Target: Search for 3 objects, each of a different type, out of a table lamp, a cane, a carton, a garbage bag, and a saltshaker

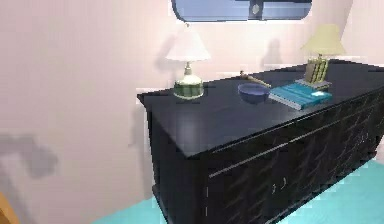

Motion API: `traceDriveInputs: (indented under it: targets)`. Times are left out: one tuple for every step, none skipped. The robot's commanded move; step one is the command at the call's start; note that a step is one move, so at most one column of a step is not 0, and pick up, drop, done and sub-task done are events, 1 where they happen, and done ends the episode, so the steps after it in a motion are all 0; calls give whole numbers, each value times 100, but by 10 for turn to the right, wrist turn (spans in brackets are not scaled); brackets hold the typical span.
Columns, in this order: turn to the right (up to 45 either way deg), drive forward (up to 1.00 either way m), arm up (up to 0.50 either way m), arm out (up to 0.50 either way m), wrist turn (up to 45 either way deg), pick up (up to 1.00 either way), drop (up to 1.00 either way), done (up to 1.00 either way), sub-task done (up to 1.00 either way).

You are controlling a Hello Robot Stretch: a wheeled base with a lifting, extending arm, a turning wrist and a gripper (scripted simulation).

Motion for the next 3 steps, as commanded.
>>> traceDriveInputs:
  targets:
    - [0,0,0,0,0,0,0,0,100]
    - [-450,0,0,0,0,0,0,0,0]
    - [-450,0,0,0,0,0,0,0,0]
